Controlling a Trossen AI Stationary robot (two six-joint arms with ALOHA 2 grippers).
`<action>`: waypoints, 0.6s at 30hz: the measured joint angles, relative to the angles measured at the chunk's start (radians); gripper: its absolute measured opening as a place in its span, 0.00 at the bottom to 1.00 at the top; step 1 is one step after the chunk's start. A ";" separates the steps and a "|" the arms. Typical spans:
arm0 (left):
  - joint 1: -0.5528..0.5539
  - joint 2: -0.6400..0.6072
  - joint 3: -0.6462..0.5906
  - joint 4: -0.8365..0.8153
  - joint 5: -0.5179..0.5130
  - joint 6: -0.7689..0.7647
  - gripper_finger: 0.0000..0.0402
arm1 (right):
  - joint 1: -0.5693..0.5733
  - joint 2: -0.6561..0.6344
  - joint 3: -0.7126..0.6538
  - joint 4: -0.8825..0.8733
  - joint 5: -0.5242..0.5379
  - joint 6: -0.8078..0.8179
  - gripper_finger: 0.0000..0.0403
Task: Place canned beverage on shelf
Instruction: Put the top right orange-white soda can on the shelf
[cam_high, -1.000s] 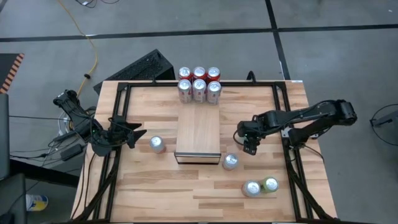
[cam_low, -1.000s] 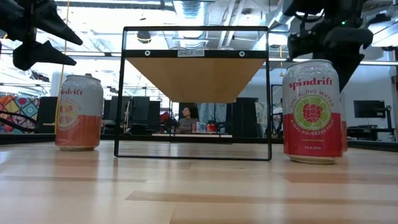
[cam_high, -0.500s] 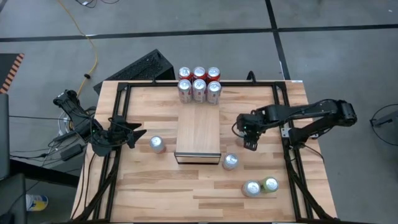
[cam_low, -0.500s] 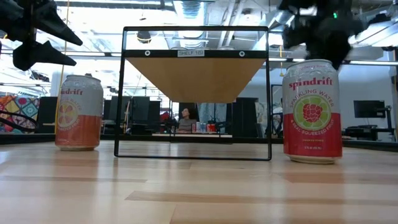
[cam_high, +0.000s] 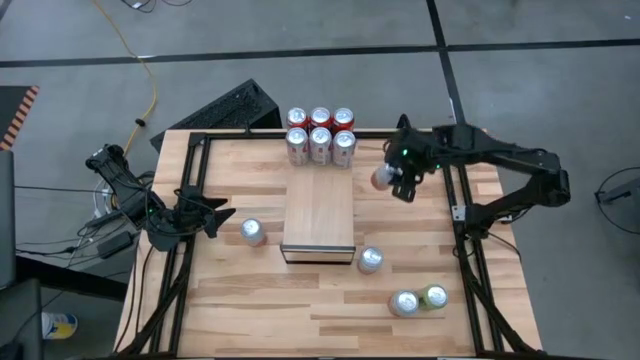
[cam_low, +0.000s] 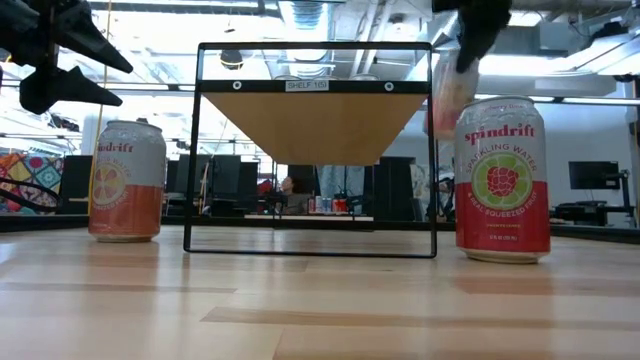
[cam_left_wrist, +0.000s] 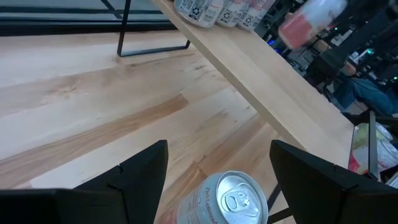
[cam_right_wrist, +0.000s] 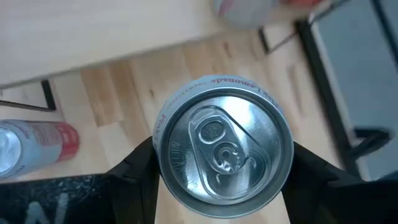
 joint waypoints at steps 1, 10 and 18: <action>0.000 0.000 0.000 0.000 0.000 -0.002 0.67 | -0.002 0.017 0.031 0.000 -0.004 -0.026 0.58; 0.000 0.000 0.000 0.001 0.006 -0.019 0.67 | 0.020 0.221 0.332 -0.060 -0.075 -0.199 0.58; 0.000 0.000 0.000 0.000 -0.001 -0.013 0.67 | 0.085 0.383 0.536 -0.152 -0.175 -0.318 0.59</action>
